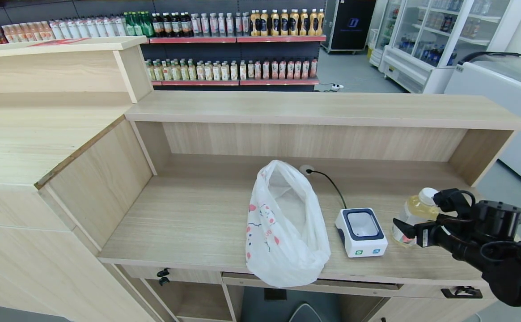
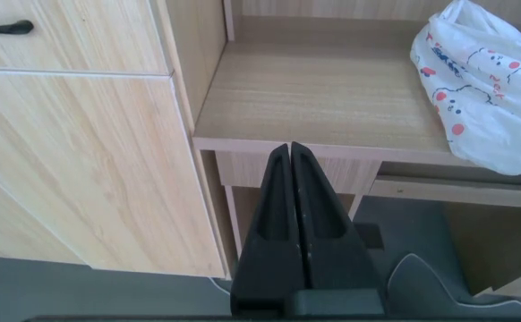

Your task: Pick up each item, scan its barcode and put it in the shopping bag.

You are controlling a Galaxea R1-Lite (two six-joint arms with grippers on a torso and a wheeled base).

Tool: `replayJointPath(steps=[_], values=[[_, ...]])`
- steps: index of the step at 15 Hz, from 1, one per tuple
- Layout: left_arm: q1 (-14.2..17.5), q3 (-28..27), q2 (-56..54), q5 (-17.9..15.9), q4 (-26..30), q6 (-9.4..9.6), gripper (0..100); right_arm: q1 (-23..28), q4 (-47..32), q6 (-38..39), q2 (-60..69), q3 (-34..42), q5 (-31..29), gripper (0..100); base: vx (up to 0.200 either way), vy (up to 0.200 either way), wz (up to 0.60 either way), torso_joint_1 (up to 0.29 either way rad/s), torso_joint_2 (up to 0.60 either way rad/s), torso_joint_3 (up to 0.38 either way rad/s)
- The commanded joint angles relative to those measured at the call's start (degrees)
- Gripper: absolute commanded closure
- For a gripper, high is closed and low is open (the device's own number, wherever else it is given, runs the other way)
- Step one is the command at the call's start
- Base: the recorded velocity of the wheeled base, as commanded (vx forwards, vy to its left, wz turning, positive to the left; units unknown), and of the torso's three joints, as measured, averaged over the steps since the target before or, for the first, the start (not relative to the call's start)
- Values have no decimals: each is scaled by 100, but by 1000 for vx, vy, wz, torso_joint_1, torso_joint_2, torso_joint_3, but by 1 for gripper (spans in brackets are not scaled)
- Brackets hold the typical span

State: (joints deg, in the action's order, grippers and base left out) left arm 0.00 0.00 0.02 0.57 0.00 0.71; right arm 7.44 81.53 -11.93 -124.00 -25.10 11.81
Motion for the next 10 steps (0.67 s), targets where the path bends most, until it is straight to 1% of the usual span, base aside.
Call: replayJointPath(steps=[1, 5, 7, 10], values=[[0, 0, -2, 4, 0, 0, 100, -5, 73, -2, -230, -188, -12, 0, 0, 0, 0, 0, 0, 0], [0, 0, -2, 4, 0, 0, 100, -23, 82, 16, -484, -452, -12, 0, 0, 0, 0, 0, 0, 0], [0, 0, -2, 4, 0, 0, 100, -84, 82, 121, -643, -759, -12, 0, 0, 0, 0, 0, 0, 0], [9, 0, -2, 4, 0, 0, 100, -111, 73, 165, -827, -970, -12, 0, 0, 0, 0, 0, 0, 0]])
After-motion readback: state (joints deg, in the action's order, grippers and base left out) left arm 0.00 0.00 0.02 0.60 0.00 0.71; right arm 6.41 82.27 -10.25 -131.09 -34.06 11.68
